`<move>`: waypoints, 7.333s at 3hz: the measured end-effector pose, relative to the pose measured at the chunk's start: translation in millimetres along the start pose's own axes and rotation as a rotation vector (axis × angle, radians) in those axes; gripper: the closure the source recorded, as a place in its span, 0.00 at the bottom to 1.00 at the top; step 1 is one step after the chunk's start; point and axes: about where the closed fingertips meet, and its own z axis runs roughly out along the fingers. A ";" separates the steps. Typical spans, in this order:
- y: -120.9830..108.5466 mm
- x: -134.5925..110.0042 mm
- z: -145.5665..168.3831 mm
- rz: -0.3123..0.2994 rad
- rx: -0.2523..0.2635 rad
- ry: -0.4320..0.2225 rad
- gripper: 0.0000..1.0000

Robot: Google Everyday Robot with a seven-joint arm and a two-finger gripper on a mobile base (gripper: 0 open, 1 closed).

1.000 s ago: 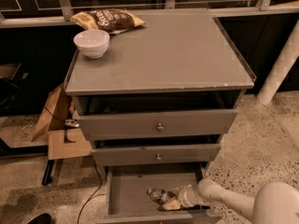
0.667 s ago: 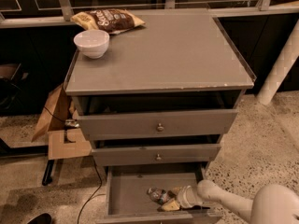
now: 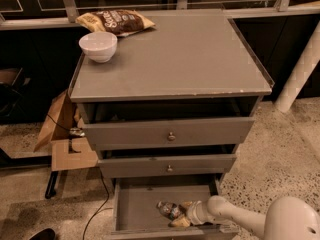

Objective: Pick water bottle from bottom drawer and place on counter

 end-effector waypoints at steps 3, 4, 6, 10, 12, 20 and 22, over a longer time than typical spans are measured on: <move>2.2 3.7 6.1 -0.065 0.040 0.030 0.96; 2.2 3.7 6.1 -0.065 0.040 0.030 1.00; 19.3 -4.2 -16.3 -0.088 -0.052 0.028 1.00; 60.7 -128.6 -168.3 -0.253 0.120 0.041 1.00; 68.6 -141.0 -183.3 -0.259 0.098 0.041 1.00; 160.2 -422.7 -486.4 -0.418 0.172 0.180 1.00; 157.3 -443.3 -503.5 -0.420 0.186 0.160 1.00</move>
Offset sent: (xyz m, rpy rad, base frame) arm -0.0027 0.0016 -0.0046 -0.0467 -0.0318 0.0302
